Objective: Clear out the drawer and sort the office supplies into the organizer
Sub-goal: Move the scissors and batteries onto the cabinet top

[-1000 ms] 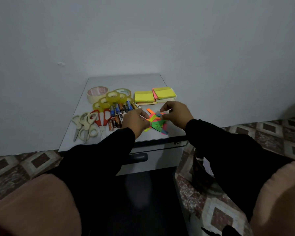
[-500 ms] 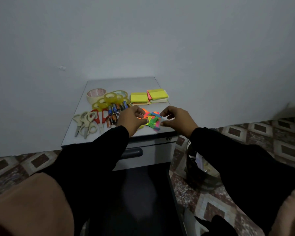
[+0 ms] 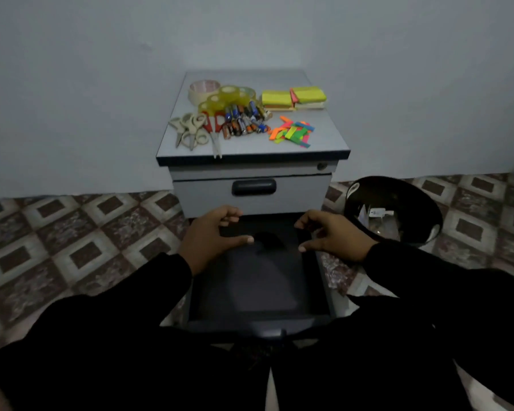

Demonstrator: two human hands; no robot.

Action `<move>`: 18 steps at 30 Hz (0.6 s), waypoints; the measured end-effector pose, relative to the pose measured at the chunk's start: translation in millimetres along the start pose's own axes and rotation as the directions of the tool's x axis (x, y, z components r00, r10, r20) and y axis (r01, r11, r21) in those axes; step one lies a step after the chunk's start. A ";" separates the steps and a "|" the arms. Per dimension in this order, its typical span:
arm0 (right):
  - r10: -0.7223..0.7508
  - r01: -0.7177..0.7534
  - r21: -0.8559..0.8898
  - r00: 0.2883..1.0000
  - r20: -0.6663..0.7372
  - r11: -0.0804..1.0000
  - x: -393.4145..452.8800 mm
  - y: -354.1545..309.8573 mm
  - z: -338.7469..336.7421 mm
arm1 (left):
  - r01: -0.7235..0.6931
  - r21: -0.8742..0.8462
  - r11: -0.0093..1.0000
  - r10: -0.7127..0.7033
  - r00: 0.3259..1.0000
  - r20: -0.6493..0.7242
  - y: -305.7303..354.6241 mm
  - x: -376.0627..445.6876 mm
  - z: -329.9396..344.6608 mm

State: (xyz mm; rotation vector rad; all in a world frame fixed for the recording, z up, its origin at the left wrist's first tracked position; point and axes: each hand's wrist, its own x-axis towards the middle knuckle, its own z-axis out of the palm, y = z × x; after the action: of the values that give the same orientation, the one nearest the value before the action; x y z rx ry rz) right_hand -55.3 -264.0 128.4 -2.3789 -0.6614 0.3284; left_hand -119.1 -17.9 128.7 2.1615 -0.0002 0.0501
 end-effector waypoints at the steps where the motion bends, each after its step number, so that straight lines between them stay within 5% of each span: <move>1: 0.010 -0.010 -0.005 1.000 0.029 1.000 -5.1 4.0 10.8 | 0.024 0.017 1.000 -0.024 1.000 0.018 -11.1 -7.9 3.4; 8: 0.128 -0.078 -0.192 0.956 0.265 0.978 -27.6 42.6 83.1 | 0.209 0.203 0.957 -0.233 0.967 0.100 -87.9 -46.7 22.0; 18: 0.244 -0.031 -0.399 0.833 0.496 0.917 -29.6 70.6 117.4 | 0.185 0.503 0.844 -0.365 0.886 0.287 -144.3 -63.2 27.9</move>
State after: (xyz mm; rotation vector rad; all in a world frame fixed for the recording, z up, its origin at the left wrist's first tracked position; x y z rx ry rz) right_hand -99.1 -266.6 -4.6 -2.7245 -0.8622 1.0531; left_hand -178.4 38.2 -8.9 2.5948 0.1222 -0.5930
